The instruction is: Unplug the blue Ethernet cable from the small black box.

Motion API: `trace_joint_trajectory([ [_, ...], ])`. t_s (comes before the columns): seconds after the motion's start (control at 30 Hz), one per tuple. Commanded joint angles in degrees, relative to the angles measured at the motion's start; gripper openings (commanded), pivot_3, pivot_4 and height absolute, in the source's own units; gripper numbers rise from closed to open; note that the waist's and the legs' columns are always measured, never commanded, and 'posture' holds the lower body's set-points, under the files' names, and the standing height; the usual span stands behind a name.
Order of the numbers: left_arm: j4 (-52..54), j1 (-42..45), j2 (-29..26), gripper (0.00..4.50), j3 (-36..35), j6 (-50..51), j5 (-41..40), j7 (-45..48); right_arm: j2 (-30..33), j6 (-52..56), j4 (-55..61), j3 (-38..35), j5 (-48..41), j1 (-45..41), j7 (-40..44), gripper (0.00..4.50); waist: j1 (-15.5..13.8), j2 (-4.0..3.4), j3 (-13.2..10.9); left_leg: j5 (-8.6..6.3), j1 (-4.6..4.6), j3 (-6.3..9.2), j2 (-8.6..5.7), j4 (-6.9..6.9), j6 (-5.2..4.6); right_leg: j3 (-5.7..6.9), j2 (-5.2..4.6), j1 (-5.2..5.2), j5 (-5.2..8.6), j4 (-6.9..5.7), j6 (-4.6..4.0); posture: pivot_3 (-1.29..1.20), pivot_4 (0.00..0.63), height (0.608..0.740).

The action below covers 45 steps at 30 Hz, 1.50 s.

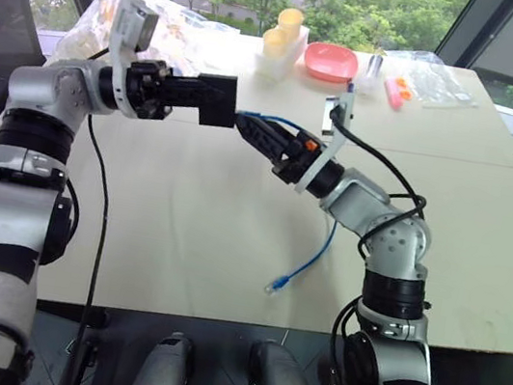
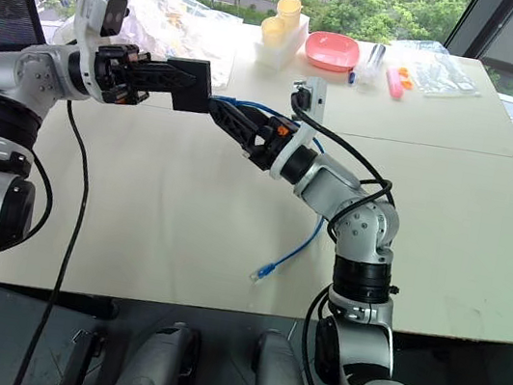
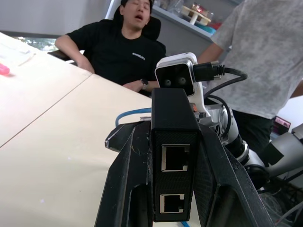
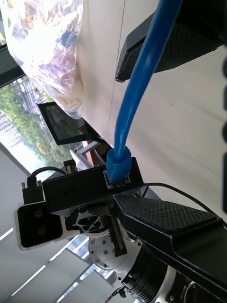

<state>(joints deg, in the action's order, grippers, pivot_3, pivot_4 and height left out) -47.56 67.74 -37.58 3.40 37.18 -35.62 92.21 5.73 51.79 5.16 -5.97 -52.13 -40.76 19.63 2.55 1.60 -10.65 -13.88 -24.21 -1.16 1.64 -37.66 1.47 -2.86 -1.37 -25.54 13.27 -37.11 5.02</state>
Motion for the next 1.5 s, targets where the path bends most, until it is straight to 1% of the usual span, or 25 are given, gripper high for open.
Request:
trace_joint_trajectory([
  [0.03, 1.7, 0.4, -0.3, 0.51, -1.3, -0.1, -0.5, 0.3, -0.5, -1.2, 1.0, -0.2, -0.2, -1.5, 0.8, 3.4, 0.0, 0.0, 0.0, 0.0, 0.0, 0.0, 0.0, 0.0, 0.0, 0.0, 0.0, 0.0, 0.0, 0.0, 0.0, 0.0, 0.15, 0.74],
  [0.07, 1.7, 0.4, -0.3, 0.51, -1.4, -0.1, -0.5, 0.3, -0.5, -1.2, 1.0, -0.2, -0.2, -1.4, 1.0, 3.07, 0.0, 0.0, 0.0, 0.0, 0.0, 0.0, 0.0, 0.0, 0.0, 0.0, 0.0, 0.0, 0.0, 0.0, 0.0, 0.0, 0.15, 0.74],
  [0.13, 1.4, 0.6, -0.2, 0.51, -1.5, -0.3, -0.3, 0.3, -0.6, -1.4, 1.1, -0.1, -0.2, -1.5, 1.5, 2.18, 0.0, 0.0, 0.0, 0.0, 0.0, 0.0, 0.0, 0.0, 0.0, 0.0, 0.0, 0.0, 0.0, 0.0, 0.0, 0.0, 0.15, 0.74],
  [0.23, 1.3, 0.7, -0.1, 0.51, -1.6, -0.3, -0.2, 0.3, -1.0, -1.5, 1.2, -0.4, -0.7, -1.5, 1.9, 0.58, 0.0, 0.0, 0.0, 0.0, 0.0, 0.0, 0.0, -0.01, 0.0, 0.0, 0.0, 0.0, 0.0, 0.0, 0.0, 0.0, 0.15, 0.74],
  [0.27, 1.2, 0.7, 0.0, 0.51, -1.7, -0.3, -0.1, 0.3, -1.2, -1.5, 1.3, -0.5, -1.0, -1.5, 1.9, 0.14, 0.0, 0.0, 0.0, 0.0, -0.01, 0.0, 0.0, -0.01, 0.0, 0.0, 0.0, 0.0, 0.0, 0.0, 0.0, 0.0, 0.15, 0.74],
  [0.3, 1.2, 0.7, 0.0, 0.51, -1.8, -0.2, -0.1, 0.3, -1.2, -1.5, 1.4, -0.6, -1.1, -1.4, 1.9, 0.02, 0.0, 0.0, 0.0, 0.0, -0.01, 0.0, 0.0, -0.02, 0.0, 0.0, 0.0, 0.0, 0.0, -0.01, 0.0, 0.0, 0.15, 0.74],
  [0.47, 1.1, 0.7, 0.2, 0.51, -2.1, -0.2, 0.2, 0.3, -2.7, -0.7, 1.7, -2.5, -5.0, -0.8, 1.9, 0.02, 0.0, 0.0, 0.0, 0.0, -0.03, 0.01, 0.02, -0.05, 0.0, 0.01, 0.0, 0.0, 0.0, -0.01, 0.0, 0.0, 0.15, 0.74],
  [0.67, 1.2, 0.6, 0.3, 0.51, -2.4, -0.1, 0.5, 0.3, -3.3, -0.1, 1.8, -2.4, -5.6, 0.0, 1.5, 0.02, 0.0, 0.0, 0.0, 0.0, -0.03, 0.01, 0.02, -0.06, -0.01, 0.01, 0.0, 0.0, 0.0, -0.02, 0.0, 0.0, 0.15, 0.74],
  [0.77, 0.3, 0.6, -0.6, 0.51, -2.7, -0.8, 1.2, 0.3, -3.9, -2.5, -1.7, -7.5, -6.8, -0.3, -3.0, 0.02, 0.1, 0.0, 0.0, -0.01, -0.03, 0.02, 0.02, -0.06, -0.01, 0.01, 0.01, 0.0, -0.01, -0.03, 0.0, 0.0, 0.15, 0.74],
  [0.87, -0.8, 1.1, -1.5, 0.51, -3.8, -1.4, 2.1, 0.3, -1.5, -2.4, -1.7, -11.3, -8.8, 1.0, -4.7, 0.02, 0.0, 0.0, 0.0, -0.01, -0.02, 0.02, 0.04, -0.07, -0.01, 0.02, 0.01, 0.0, -0.01, -0.05, 0.0, 0.0, 0.15, 0.74],
  [1.07, -3.0, 2.3, -3.2, 0.51, -5.4, -2.2, 3.6, 0.3, 4.9, -0.6, 1.8, -13.9, -12.0, 6.9, -6.0, 0.02, -0.3, 0.0, 0.0, -0.06, -0.17, 0.03, 0.0, -0.18, -0.09, 0.05, -0.14, 0.0, 0.02, 0.03, 0.05, 0.0, 0.15, 0.74],
  [1.17, -3.7, 2.4, -3.4, 0.51, -6.2, -2.8, 4.5, 0.3, 6.4, 0.4, 4.2, -15.1, -13.5, 10.1, -7.3, 0.02, -0.1, 0.0, 0.0, -0.13, -0.15, 0.0, -0.02, -0.21, -0.22, 0.03, -0.1, 0.01, 0.03, 0.02, 0.06, 0.0, 0.15, 0.74],
  [1.23, -4.1, 2.0, -2.9, 0.51, -6.5, -4.0, 5.8, -0.6, 7.1, -0.1, 5.6, -13.5, -11.0, 11.9, -7.8, 0.02, 0.1, 0.0, 0.0, -0.13, -0.1, 0.01, 0.0, -0.21, -0.22, 0.03, -0.03, 0.01, 0.02, -0.04, 0.05, 0.0, 0.15, 0.74],
  [1.3, -3.0, 0.6, -1.7, 0.51, -5.6, -6.6, 8.0, -2.7, 9.1, -1.9, 6.0, -8.0, -3.0, 13.9, -8.2, 0.02, 0.1, 0.0, 0.0, -0.13, -0.08, 0.01, 0.04, -0.25, -0.22, 0.01, 0.06, 0.01, 0.02, -0.06, 0.04, 0.0, 0.15, 0.74],
  [1.33, -2.5, -0.3, -0.4, 0.51, -5.4, -9.5, 9.6, -5.4, 9.9, -3.0, 5.2, -5.2, 1.2, 14.4, -8.7, 0.02, 0.1, 0.0, 0.0, -0.13, -0.07, 0.0, 0.05, -0.27, -0.22, 0.0, 0.09, 0.01, 0.02, -0.07, 0.04, 0.0, 0.15, 0.74],
  [1.43, 0.1, -2.9, 2.9, 0.51, -5.5, -13.8, 11.6, -10.1, 9.9, -5.8, 1.4, -1.4, 8.8, 14.0, -10.9, 0.02, -0.1, -0.01, 0.0, -0.13, -0.05, -0.02, 0.05, -0.31, -0.22, -0.03, 0.09, 0.04, 0.02, -0.07, 0.03, 0.0, 0.15, 0.74],
  [1.5, 2.4, -4.8, 5.0, 0.51, -5.9, -15.4, 12.3, -12.9, 9.7, -7.1, -0.5, -0.9, 12.1, 13.3, -12.0, 0.87, -0.1, -0.01, 0.0, -0.13, -0.09, -0.03, 0.05, -0.36, -0.22, -0.06, 0.09, 0.03, 0.02, -0.07, 0.04, 0.0, 0.15, 0.74],
])
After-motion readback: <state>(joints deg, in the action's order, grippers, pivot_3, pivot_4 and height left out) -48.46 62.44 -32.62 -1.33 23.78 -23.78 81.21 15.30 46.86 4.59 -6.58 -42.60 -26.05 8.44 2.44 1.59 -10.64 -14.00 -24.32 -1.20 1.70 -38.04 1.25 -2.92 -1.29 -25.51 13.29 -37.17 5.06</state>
